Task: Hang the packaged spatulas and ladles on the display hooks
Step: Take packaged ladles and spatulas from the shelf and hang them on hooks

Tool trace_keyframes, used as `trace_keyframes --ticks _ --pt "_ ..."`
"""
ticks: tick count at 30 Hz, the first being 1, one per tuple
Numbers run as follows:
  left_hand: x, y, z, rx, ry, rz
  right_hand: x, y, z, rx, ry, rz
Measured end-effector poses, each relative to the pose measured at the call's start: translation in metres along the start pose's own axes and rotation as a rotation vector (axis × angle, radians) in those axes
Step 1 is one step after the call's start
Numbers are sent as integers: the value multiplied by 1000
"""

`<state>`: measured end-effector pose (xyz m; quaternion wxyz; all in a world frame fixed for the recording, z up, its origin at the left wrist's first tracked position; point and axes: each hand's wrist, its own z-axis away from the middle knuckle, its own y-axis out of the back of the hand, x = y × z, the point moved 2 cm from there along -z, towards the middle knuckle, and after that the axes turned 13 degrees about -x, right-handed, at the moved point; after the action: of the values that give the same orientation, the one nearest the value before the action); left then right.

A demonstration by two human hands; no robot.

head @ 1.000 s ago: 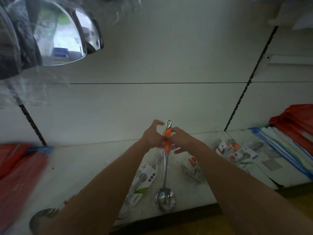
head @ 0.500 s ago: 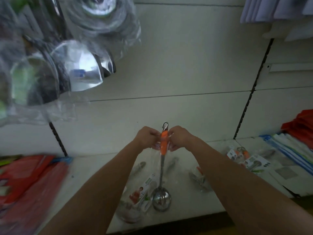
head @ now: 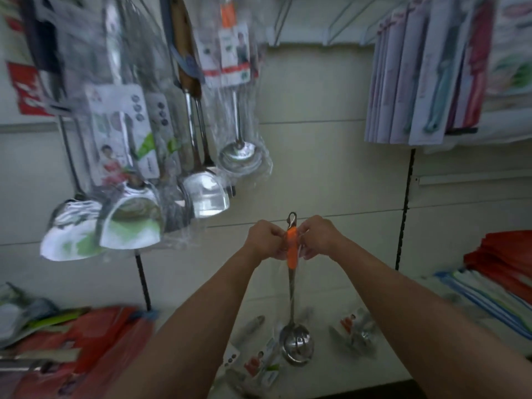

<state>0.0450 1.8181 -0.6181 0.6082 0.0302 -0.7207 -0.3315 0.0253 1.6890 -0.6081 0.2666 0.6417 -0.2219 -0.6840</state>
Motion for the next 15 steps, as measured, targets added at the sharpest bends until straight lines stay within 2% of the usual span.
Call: trace_keyframes --ticks 7,15 --pt "54 21 50 6 -105 7 -49 23 56 34 69 70" --pt "92 47 94 19 -137 49 -97 32 98 53 145 120"
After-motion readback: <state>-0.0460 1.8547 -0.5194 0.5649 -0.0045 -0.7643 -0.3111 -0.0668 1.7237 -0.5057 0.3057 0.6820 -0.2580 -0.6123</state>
